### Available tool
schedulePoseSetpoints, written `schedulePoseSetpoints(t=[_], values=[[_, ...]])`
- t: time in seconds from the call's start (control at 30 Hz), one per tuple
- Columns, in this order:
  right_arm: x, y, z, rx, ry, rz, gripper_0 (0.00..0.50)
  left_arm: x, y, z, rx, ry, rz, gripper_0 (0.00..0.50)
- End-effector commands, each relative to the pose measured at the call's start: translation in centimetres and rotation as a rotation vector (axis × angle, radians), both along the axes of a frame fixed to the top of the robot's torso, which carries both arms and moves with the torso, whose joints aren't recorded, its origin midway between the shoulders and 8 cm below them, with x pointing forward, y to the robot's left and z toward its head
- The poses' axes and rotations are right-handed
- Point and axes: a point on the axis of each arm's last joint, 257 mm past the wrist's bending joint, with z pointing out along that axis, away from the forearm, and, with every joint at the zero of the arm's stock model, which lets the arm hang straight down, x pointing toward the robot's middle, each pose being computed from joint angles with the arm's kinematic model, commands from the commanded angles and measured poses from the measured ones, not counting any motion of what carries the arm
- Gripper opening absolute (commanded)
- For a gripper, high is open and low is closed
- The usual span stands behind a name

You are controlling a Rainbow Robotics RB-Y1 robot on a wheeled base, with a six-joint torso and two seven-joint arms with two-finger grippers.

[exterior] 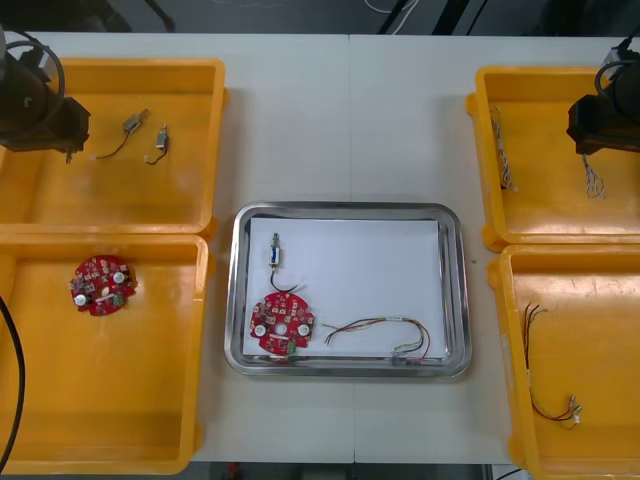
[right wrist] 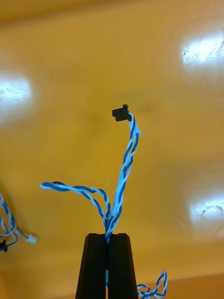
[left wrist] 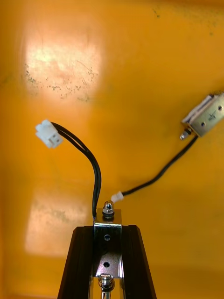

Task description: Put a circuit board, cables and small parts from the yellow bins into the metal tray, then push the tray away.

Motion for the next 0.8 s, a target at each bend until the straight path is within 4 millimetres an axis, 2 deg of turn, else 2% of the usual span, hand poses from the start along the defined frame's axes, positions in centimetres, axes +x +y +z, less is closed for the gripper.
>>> schedulePoseSetpoints(t=[0.03,0.23,0.4,0.5,0.6,0.8], values=[[-0.8,-2.6,3.6,-0.067,-0.041,0.009,0.000,-2.0,1.2,1.2,0.064,0.021,-0.014,0.000],[-3.4,-2.1,5.3,-0.100,-0.029,0.046,0.000,-4.0,-1.6,1.9,0.074,0.026,0.010,0.000],[-6.4,-1.2,7.1,-0.081,0.010,0.068,0.000,-5.6,-4.1,2.3,0.062,0.013,0.018,0.000],[-6.0,-0.7,9.1,-0.093,-0.058,0.088,0.000,-6.3,-6.0,2.6,0.025,-0.003,0.014,0.000],[-6.0,0.5,10.3,-0.096,-0.111,0.128,0.000,-7.3,-7.9,2.9,-0.005,-0.019,0.015,0.000],[-7.2,2.4,10.5,-0.109,-0.171,0.214,0.000,-9.3,-10.8,2.9,-0.039,-0.021,0.019,0.000]])
